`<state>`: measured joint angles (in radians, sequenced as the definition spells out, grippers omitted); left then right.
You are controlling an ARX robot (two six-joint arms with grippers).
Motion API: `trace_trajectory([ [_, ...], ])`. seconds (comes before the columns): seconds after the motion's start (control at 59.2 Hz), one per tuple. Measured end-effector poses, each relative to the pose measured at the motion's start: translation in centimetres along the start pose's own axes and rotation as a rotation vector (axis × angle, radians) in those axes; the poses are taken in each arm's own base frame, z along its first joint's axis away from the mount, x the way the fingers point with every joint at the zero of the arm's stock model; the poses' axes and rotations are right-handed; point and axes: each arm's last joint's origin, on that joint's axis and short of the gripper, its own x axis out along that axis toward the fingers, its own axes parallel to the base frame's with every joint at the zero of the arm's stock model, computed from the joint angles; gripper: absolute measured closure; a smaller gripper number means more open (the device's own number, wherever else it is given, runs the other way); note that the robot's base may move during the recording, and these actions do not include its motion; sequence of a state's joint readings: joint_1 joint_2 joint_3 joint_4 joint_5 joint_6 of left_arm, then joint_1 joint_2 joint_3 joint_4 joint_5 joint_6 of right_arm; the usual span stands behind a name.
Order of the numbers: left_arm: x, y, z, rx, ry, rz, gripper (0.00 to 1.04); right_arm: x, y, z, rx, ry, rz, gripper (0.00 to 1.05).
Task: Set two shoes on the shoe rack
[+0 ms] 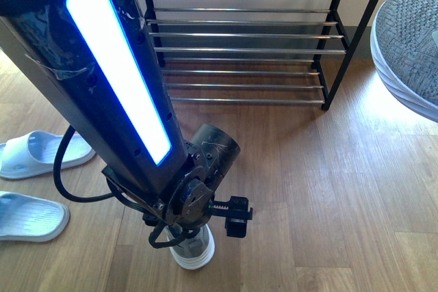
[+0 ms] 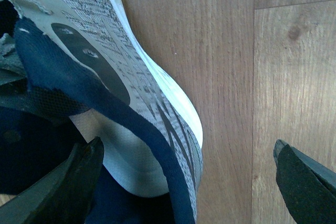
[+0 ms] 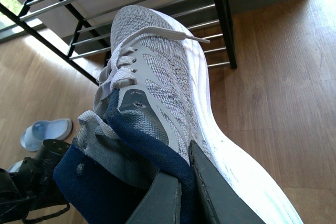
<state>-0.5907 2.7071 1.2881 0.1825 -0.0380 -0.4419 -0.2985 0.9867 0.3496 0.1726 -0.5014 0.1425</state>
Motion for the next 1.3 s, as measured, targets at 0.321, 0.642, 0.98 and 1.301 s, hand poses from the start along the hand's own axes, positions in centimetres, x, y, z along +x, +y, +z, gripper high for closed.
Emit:
trace_trajectory([
  [0.321, 2.7, 1.2, 0.7, -0.066, 0.029, 0.049, 0.28, 0.0, 0.0, 0.0, 0.000, 0.000, 0.000, 1.03],
  [0.642, 2.8, 1.6, 0.7, -0.074, 0.026, 0.064, 0.76, 0.0, 0.0, 0.0, 0.000, 0.000, 0.000, 1.03],
  [0.98, 0.7, 2.4, -0.1, 0.111, -0.008, 0.167, 1.03, 0.0, 0.0, 0.0, 0.000, 0.000, 0.000, 1.03],
  [1.301, -12.3, 3.0, 3.0, 0.171, -0.345, 0.228, 1.03, 0.0, 0.0, 0.0, 0.000, 0.000, 0.000, 1.03],
])
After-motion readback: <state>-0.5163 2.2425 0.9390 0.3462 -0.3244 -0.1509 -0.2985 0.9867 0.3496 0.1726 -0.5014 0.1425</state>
